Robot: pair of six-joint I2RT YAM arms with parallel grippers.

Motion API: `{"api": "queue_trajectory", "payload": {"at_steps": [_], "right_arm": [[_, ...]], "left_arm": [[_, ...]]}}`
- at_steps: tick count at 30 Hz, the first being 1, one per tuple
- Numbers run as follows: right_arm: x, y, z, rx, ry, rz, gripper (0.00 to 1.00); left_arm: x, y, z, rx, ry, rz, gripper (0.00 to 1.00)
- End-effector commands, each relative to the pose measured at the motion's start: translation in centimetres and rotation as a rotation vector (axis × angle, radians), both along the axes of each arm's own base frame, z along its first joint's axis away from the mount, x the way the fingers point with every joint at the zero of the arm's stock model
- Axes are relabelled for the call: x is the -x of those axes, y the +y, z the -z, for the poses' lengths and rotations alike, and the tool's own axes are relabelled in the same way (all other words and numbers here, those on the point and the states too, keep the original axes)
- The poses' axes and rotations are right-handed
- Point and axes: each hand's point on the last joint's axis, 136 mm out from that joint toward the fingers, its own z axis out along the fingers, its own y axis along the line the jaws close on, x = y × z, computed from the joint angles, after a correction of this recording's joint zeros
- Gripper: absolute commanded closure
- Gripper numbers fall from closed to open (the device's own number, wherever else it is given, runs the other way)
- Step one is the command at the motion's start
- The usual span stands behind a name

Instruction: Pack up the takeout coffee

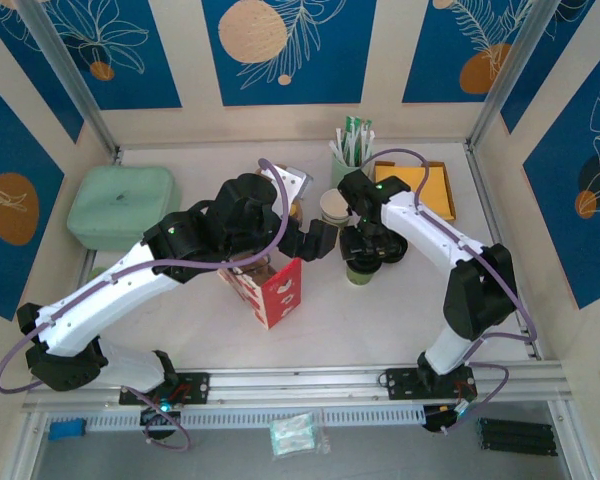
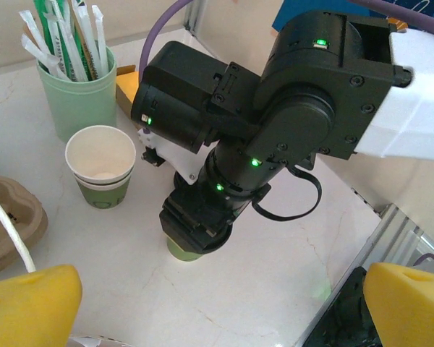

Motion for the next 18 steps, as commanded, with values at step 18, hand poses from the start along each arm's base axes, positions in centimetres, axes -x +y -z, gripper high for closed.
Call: {"api": "queue_trajectory", "payload": {"at_steps": [18], "right_arm": [[2.0, 1.7, -2.7, -0.050, -0.023, -0.035, 0.35]], "left_arm": [[0.1, 1.8, -2.3, 0.002, -0.079, -0.029, 0.00]]}}
